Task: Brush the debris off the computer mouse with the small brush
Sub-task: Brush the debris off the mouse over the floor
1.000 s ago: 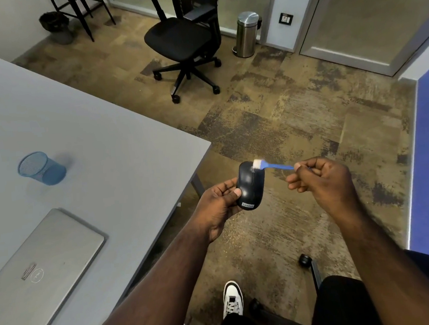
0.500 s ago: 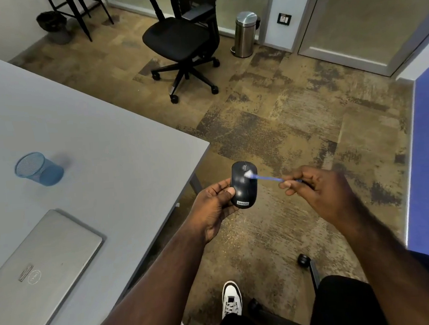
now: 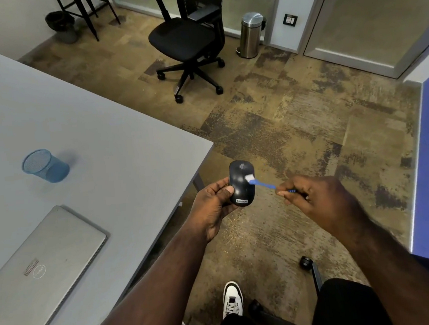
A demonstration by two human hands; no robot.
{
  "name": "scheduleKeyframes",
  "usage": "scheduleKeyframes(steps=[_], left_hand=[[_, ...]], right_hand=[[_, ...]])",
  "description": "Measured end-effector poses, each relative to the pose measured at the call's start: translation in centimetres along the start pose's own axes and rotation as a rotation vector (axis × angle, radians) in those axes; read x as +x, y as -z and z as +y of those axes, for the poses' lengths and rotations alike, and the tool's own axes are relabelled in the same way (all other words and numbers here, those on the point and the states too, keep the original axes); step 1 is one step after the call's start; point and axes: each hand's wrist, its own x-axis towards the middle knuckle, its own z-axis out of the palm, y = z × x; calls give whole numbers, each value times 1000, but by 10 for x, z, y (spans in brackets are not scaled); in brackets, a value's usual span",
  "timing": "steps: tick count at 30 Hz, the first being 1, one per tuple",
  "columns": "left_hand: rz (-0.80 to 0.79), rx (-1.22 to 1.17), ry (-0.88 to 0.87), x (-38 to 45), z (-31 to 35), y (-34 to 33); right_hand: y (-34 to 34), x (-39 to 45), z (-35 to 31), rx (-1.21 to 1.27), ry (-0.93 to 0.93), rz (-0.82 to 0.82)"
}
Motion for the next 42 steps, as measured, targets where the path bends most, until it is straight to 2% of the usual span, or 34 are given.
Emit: scheduleKeyframes(steps=[3, 9, 12, 14, 15, 20, 23, 26, 29, 32, 35, 38, 42], left_hand=[[46, -34, 4, 0, 1, 5], [37, -51, -12, -1, 8, -1], [43, -77, -20, -2, 10, -4], [59, -94, -30, -2, 12, -2], [69, -100, -33, -2, 14, -1], [96, -117, -27, -2, 17, 1], [93, -107, -25, -4, 17, 2], [113, -113, -36, -7, 20, 8], [139, -120, -41, -9, 21, 16], [162, -121, -57, -13, 21, 25], [164, -124, -79, -19, 20, 33], [167, -119, -90, -26, 22, 45], [176, -110, -93, -35, 28, 64]], right_hand=[[2, -9, 3, 31, 22, -58], [-2, -7, -10, 98, 119, 158], [-9, -10, -13, 27, 166, 43], [-13, -13, -8, -10, 136, -77], [-14, -15, -6, -12, 123, -83], [-14, -10, -12, 131, 158, 146], [-17, -4, -16, 44, 99, 148], [-15, 4, -8, -58, -41, 231], [-14, 11, -10, 68, -96, 274], [-24, 17, -29, 222, -13, 183], [-40, 24, -43, 207, -6, 108], [-46, 36, -42, 66, -100, 146], [-46, 51, -54, 245, -155, 238]])
